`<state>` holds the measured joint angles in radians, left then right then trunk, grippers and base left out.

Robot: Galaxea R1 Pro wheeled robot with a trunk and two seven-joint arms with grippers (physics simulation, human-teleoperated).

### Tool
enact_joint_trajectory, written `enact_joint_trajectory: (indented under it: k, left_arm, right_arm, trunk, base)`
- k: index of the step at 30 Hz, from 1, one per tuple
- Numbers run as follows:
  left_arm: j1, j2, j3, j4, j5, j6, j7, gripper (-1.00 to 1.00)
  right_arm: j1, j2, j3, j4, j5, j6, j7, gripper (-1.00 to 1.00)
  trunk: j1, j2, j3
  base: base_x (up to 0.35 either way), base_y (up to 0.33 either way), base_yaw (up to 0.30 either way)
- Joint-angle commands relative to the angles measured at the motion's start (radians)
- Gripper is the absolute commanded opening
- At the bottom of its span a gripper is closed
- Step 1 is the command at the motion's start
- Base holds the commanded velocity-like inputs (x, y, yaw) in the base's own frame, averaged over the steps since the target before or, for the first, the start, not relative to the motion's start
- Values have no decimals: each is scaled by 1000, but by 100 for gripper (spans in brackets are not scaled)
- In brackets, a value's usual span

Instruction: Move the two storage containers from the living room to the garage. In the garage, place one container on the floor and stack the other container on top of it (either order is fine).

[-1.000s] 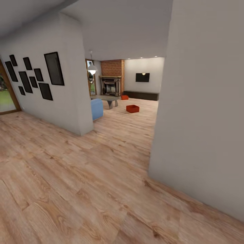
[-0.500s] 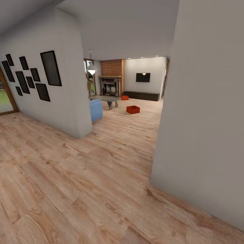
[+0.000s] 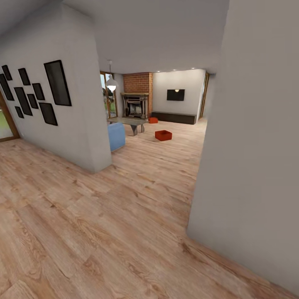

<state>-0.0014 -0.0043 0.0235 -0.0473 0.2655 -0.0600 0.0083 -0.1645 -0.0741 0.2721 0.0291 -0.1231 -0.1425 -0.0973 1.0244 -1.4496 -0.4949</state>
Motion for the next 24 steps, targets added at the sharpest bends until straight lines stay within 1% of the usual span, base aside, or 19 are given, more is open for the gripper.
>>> enact_joint_trajectory:
  k: [1, 9, 15, 18, 24]
  left_arm:
    - [0, 0, 2, 0, 3, -3, 1, 100]
    - [0, 1, 1, 0, 4, -3, 1, 100]
    - [0, 1, 1, 0, 4, -3, 1, 100]
    - [0, 1, 1, 1, 4, -3, 1, 100]
    - [0, 1, 1, 0, 4, -3, 1, 100]
  right_arm:
    - [-1, 0, 9, 3, -10, -6, 0, 100]
    - [-1, 1, 9, 3, -10, -6, 1, 100]
    - [-1, 9, 7, 3, -10, -6, 0, 100]
    - [-1, 6, 6, 3, -10, -6, -1, 100]
    - [-1, 3, 7, 3, -10, -7, 0, 100]
  trunk:
    - [1, 0, -1]
    - [1, 0, -1]
    - [1, 0, -1]
    - [1, 0, -1]
    - [1, 0, -1]
  base:
    - [324, 0, 0]
    - [324, 0, 0]
    - [324, 0, 11]
    - [324, 0, 176]
    - [324, 0, 255]
